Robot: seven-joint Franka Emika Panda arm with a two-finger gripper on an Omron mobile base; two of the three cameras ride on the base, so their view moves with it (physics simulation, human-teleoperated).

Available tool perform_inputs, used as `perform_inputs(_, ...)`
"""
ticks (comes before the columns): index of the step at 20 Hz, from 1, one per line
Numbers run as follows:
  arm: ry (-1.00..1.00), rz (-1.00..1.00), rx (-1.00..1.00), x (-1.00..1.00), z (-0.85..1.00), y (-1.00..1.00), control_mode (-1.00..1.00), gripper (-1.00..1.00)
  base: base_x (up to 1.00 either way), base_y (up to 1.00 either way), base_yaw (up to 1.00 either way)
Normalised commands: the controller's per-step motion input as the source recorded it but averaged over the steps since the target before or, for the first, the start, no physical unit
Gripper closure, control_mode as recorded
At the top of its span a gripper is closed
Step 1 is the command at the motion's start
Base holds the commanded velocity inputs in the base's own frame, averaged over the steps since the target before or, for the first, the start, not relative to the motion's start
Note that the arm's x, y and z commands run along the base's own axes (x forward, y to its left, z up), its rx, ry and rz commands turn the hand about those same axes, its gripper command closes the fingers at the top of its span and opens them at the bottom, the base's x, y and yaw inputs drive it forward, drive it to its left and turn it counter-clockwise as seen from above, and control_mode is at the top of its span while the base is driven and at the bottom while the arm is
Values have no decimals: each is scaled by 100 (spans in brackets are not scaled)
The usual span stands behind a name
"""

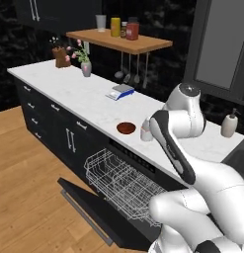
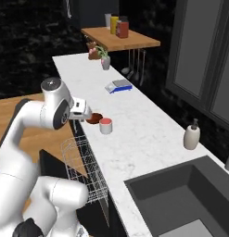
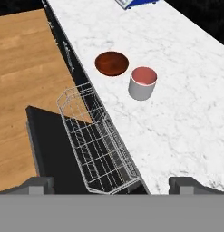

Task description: Pick up the cup and bowl from the counter, place them in the dishwasher, and close the dishwasher door.

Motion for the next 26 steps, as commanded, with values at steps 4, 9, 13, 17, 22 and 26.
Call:
perform_inputs(4,0,4,-1,74,-36,0,-100,-100,0,0,0)
perform_inputs(9,4,4,0,61,-27,-2,-100,-100,0,0,0)
perform_inputs(13,7,1,0,69,-22,-4,-100,-100,0,0,0)
perform_inputs(17,10,0,0,62,-13,-1,-100,-100,0,0,0)
perform_inputs(22,1,0,-1,61,-30,-1,-100,-100,0,0,0)
perform_inputs(26,2,0,-3,60,-28,0,-100,-100,0,0,0)
